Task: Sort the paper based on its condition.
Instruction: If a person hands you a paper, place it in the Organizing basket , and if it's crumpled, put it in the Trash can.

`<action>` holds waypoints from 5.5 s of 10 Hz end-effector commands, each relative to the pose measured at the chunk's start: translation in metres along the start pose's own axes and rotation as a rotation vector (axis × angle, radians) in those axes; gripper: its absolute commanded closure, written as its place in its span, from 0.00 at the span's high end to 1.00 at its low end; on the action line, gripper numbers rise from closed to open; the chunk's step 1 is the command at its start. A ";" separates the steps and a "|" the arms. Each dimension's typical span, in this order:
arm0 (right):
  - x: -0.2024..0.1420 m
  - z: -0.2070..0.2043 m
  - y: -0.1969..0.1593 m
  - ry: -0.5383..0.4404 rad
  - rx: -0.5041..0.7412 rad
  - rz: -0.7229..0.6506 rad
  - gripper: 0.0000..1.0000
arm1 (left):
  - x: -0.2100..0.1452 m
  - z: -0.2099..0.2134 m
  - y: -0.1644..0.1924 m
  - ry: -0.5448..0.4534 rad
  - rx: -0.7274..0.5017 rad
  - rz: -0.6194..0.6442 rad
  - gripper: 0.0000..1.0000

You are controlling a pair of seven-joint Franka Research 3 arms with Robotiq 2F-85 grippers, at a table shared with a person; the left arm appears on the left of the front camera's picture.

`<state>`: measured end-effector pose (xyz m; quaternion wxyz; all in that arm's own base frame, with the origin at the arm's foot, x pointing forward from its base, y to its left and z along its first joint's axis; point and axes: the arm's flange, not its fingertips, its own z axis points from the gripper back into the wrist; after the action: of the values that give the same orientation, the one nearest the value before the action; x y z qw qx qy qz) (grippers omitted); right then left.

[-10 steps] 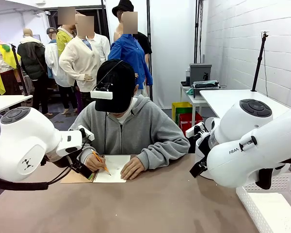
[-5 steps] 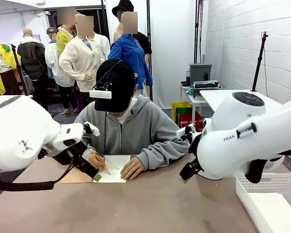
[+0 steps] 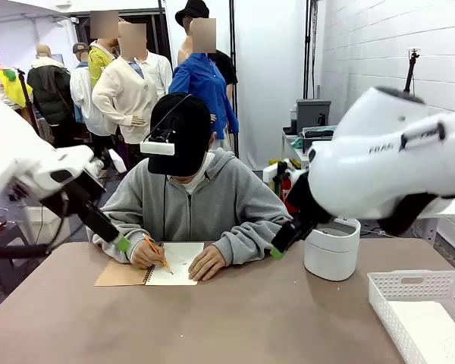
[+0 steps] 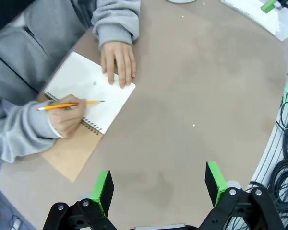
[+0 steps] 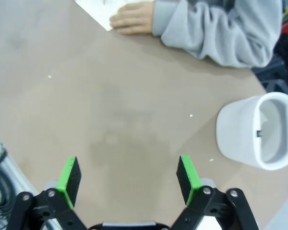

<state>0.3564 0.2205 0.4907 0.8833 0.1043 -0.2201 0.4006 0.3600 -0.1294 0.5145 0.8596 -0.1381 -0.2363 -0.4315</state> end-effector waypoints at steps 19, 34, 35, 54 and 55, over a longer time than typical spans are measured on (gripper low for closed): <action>0.079 0.137 0.006 -0.226 -0.092 0.037 1.00 | 0.025 0.170 0.041 -0.139 0.256 -0.005 1.00; 0.068 0.139 0.045 -0.159 -0.123 -0.011 1.00 | 0.032 0.168 0.028 -0.141 0.193 -0.008 1.00; 0.074 0.139 0.042 -0.171 -0.083 0.008 1.00 | 0.028 0.161 0.035 -0.096 0.171 -0.007 1.00; 0.074 0.139 0.042 -0.171 -0.083 0.008 1.00 | 0.032 0.166 0.030 -0.139 0.221 -0.019 1.00; 0.074 0.139 0.042 -0.171 -0.083 0.008 1.00 | 0.032 0.166 0.030 -0.139 0.221 -0.019 1.00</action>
<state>0.3233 0.2474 0.6508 0.8637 0.0980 -0.3135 0.3822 0.3525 -0.0600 0.6693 0.8488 -0.0718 -0.3363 -0.4017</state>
